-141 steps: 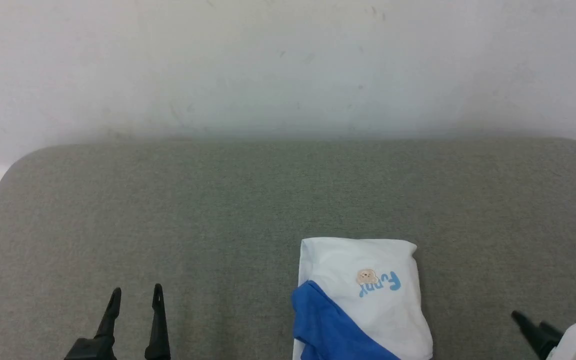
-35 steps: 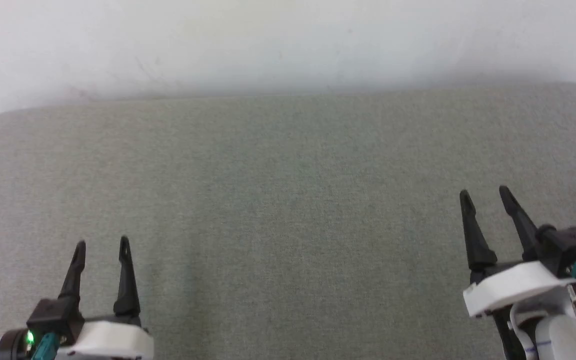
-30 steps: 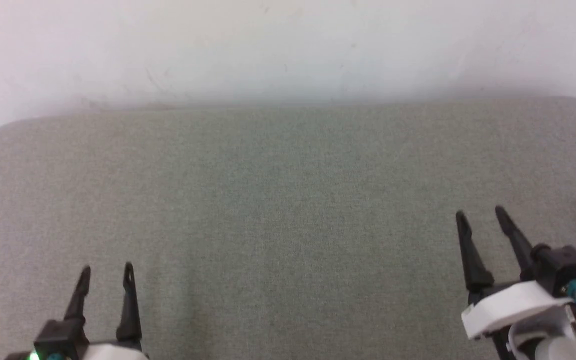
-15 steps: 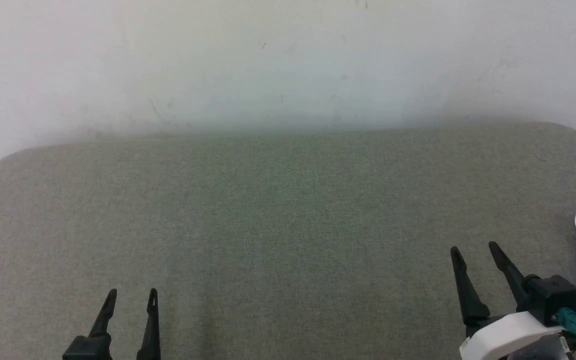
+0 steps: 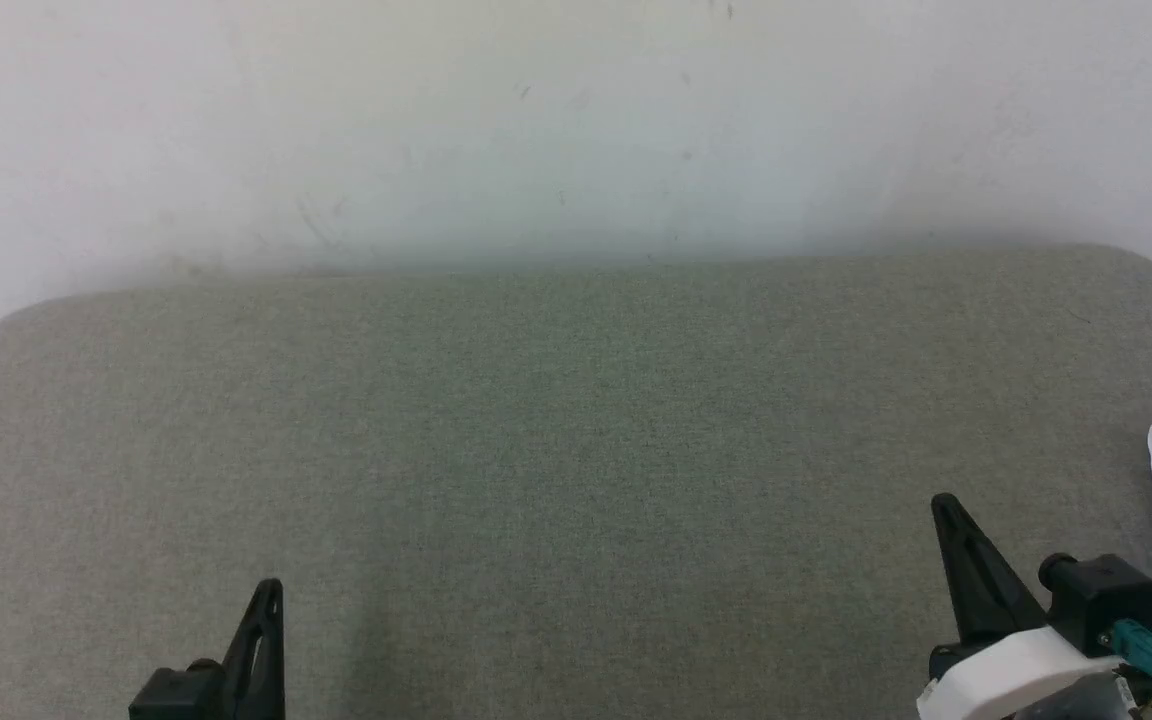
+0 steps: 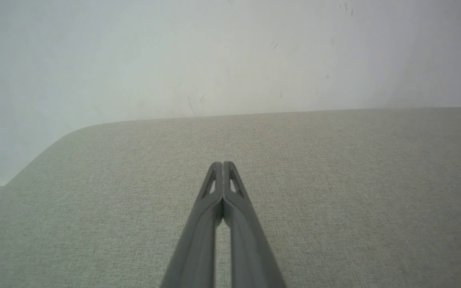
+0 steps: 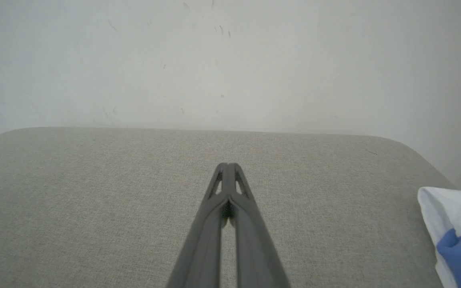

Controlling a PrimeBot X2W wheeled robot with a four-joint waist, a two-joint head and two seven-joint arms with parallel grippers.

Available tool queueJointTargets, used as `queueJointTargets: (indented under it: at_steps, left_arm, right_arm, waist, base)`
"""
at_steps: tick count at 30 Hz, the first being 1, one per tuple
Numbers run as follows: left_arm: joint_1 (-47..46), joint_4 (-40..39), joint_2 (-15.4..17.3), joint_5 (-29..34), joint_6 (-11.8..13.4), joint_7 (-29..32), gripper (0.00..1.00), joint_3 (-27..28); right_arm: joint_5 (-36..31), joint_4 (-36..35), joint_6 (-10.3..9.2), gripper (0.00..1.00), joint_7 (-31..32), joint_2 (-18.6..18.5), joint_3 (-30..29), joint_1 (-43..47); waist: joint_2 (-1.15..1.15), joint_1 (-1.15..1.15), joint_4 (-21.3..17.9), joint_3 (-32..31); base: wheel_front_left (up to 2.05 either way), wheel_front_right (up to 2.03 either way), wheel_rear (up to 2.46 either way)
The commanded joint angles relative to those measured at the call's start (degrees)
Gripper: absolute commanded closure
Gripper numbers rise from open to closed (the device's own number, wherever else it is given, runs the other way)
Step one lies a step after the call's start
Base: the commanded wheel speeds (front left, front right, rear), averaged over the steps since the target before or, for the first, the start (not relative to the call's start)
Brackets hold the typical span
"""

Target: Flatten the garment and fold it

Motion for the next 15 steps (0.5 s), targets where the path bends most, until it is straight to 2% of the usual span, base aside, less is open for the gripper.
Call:
queueJointTargets:
  at_steps: [1,15]
  left_arm:
    - [-0.72,-0.28,-0.27,0.46,0.00,0.29,1.00,-0.02]
    - [-1.91,-0.84,-0.97,1.18,-0.01,1.93,1.00,-0.05]
  right_arm:
    - [-0.43,0.10,0.00,1.00,0.16,0.03,0.00,-0.50]
    - [-1.10,0.29,-0.01,1.00,0.50,0.05,-0.01,-1.29]
  waist:
    - [0.00,0.00,-0.01,0.02]
    - [0.00,0.00,-0.16,0.21]
  base:
    - [0.00,0.00,0.00]
    - [0.00,0.00,0.00]
